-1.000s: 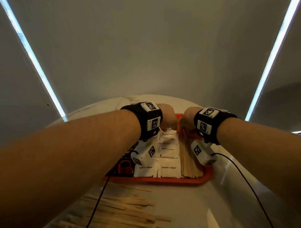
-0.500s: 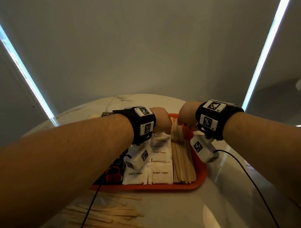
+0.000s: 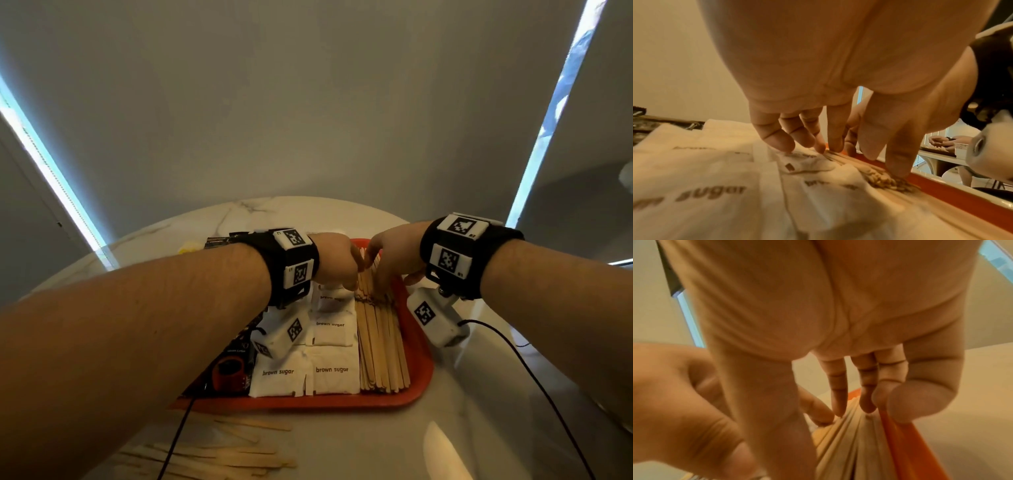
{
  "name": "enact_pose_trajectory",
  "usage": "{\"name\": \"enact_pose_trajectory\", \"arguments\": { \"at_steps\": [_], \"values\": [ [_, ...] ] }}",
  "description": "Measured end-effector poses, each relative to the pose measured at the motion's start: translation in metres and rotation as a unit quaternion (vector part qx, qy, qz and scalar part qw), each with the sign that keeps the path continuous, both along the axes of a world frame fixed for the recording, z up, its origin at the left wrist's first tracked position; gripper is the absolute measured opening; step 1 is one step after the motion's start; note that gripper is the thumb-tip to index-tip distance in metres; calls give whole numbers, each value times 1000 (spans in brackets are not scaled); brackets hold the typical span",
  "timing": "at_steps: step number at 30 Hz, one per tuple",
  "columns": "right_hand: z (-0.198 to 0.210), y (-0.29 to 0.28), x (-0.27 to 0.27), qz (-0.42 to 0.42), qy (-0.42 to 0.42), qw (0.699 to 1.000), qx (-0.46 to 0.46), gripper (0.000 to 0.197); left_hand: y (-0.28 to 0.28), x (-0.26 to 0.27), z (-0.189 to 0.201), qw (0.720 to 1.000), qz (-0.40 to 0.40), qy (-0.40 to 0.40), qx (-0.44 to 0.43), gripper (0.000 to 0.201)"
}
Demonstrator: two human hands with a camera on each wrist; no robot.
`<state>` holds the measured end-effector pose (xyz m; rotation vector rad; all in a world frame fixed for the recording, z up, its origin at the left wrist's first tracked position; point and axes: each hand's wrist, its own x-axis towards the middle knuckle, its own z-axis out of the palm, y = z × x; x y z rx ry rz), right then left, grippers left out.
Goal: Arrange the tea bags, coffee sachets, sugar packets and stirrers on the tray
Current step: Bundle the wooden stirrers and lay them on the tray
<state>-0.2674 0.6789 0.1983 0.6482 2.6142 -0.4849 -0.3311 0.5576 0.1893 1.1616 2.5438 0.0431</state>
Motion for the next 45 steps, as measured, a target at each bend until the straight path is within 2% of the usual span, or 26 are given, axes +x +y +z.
{"name": "enact_pose_trajectory", "arguments": {
  "at_steps": [6, 10, 15, 18, 21, 24, 27, 29, 31, 34, 36, 39, 42, 45],
  "values": [
    [0, 4, 0, 37, 4, 999, 3, 58, 0, 3, -3, 999, 19, -9, 50, 49],
    [-6, -1, 3, 92, -14, 995, 39, 69, -2, 10, -3, 999, -4, 7, 36, 48],
    [-10, -3, 2, 125, -10, 987, 97, 54, -2, 19, -4, 999, -26, 28, 16, 64],
    [-8, 3, 0, 88, 9, 994, 67, 47, -1, 15, -6, 1000, -14, 16, 21, 58],
    [-10, 2, -2, 80, 22, 993, 89, 40, -2, 11, -6, 999, 8, 5, 35, 49],
    [-9, -3, -2, 72, 32, 991, 107, 38, -10, 15, 1, 996, 23, -16, 80, 45],
    [2, -15, 5, 73, 82, 988, 107, 28, -32, 25, 17, 987, 47, -15, 154, 36],
    [9, -36, 11, 92, 112, 986, 85, 21, -58, 36, 27, 979, 66, -7, 194, 26],
    [13, -67, 22, 130, 121, 983, 48, 19, -92, 47, 31, 971, 86, -1, 221, 26],
    [15, -116, 47, 235, 114, 965, 19, 28, -153, 64, 33, 971, 109, 6, 215, 31],
    [15, -149, 69, 298, 90, 950, 7, 43, -197, 75, 29, 977, 118, 17, 177, 26],
    [11, -190, 95, 341, 31, 939, 34, 63, -259, 91, 17, 985, 136, 7, 108, 22],
    [1, -218, 109, 367, 7, 925, 103, 80, -306, 105, 4, 991, 130, -21, 15, 49],
    [-9, -237, 115, 364, 3, 917, 165, 94, -330, 116, -8, 992, 125, -23, -26, 80]
  ]
}}
